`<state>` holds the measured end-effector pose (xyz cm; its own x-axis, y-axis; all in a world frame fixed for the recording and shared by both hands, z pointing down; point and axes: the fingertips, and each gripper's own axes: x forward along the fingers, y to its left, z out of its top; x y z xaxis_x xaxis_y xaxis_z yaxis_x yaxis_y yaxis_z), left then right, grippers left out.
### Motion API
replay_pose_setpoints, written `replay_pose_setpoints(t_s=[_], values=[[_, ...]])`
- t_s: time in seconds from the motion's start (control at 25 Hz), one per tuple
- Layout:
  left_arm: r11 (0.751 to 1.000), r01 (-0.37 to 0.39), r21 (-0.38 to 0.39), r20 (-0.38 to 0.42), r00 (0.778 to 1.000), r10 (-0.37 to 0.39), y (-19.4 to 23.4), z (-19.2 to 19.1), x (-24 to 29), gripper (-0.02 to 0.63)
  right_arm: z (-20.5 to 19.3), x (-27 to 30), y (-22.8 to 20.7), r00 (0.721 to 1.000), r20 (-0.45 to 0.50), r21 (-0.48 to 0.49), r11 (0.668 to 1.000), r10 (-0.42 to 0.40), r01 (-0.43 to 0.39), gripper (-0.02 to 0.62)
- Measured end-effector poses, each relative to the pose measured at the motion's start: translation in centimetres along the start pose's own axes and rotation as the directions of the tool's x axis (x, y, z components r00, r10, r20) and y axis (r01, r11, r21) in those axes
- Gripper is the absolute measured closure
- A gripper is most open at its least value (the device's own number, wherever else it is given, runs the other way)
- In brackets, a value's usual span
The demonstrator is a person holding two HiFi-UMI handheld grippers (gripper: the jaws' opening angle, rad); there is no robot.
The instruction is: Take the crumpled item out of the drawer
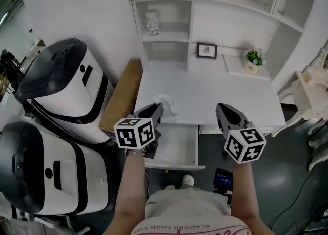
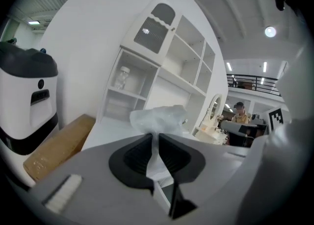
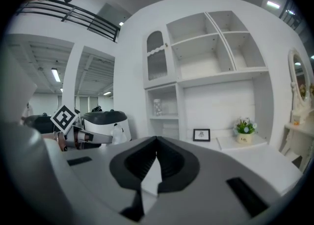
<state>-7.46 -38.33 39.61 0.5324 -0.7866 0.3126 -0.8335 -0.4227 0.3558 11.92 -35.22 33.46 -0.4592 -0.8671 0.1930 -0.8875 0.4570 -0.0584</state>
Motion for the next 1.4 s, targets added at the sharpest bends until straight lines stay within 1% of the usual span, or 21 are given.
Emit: replay_pose_setpoints(t_s=[0.16, 0.24, 0.32, 0.4, 0.52, 0.64, 0.76, 0.92, 1.04, 1.12, 1.2, 1.4], values=[[0.997, -0.003, 0.079, 0.119, 0.993, -0.007, -0.9, 3.6, -1.6, 0.552, 2.3, -0.5, 0.6, 0.998, 0.058, -0.046, 0.999, 0.007, -0.004, 0.589], [0.992, -0.012, 0.127, 0.184, 0.983, -0.012, -1.5, 5.4, -2.6, 0.552, 3.4, -0.7, 1.0, 0.996, 0.086, -0.061, 0.998, 0.013, -0.008, 0.589], [0.981, -0.038, 0.189, 0.245, 0.970, -0.009, -2.0, 7.0, -3.6, 0.552, 4.5, -1.0, 1.3, 0.992, 0.123, -0.071, 0.997, 0.014, -0.006, 0.589], [0.964, -0.073, 0.258, 0.304, 0.953, -0.009, -2.6, 8.5, -4.7, 0.552, 5.7, -1.5, 1.7, 0.985, 0.170, -0.089, 0.996, 0.014, 0.001, 0.589], [0.928, -0.131, 0.350, 0.390, 0.920, -0.017, -3.4, 10.2, -6.0, 0.551, 7.4, -2.1, 2.4, 0.974, 0.227, -0.137, 0.991, 0.023, 0.008, 0.589], [0.897, -0.181, 0.403, 0.461, 0.887, -0.029, -4.1, 11.7, -7.2, 0.551, 8.8, -2.6, 3.0, 0.963, 0.267, -0.180, 0.983, 0.029, 0.020, 0.589], [0.872, -0.227, 0.433, 0.522, 0.852, -0.037, -4.9, 13.0, -8.4, 0.551, 10.2, -3.0, 3.2, 0.954, 0.299, -0.219, 0.974, 0.013, 0.055, 0.589], [0.837, -0.300, 0.458, 0.583, 0.812, -0.028, -5.7, 14.4, -9.7, 0.551, 11.8, -4.0, 3.4, 0.936, 0.352, -0.305, 0.942, -0.027, 0.142, 0.589], [0.833, -0.321, 0.451, 0.612, 0.790, -0.027, -6.0, 15.0, -10.6, 0.551, 12.6, -4.6, 3.7, 0.923, 0.384, -0.326, 0.930, -0.032, 0.168, 0.589], [0.831, -0.323, 0.453, 0.620, 0.784, -0.033, -6.2, 15.1, -10.9, 0.551, 12.9, -4.9, 3.8, 0.918, 0.394, -0.325, 0.930, -0.032, 0.172, 0.589], [0.829, -0.321, 0.457, 0.621, 0.782, -0.040, -6.4, 15.2, -11.1, 0.551, 12.9, -5.0, 3.6, 0.917, 0.398, -0.323, 0.930, -0.037, 0.177, 0.589], [0.828, -0.331, 0.453, 0.623, 0.782, -0.028, -6.2, 15.3, -11.2, 0.551, 13.1, -5.2, 3.3, 0.915, 0.401, -0.324, 0.926, -0.049, 0.192, 0.589]])
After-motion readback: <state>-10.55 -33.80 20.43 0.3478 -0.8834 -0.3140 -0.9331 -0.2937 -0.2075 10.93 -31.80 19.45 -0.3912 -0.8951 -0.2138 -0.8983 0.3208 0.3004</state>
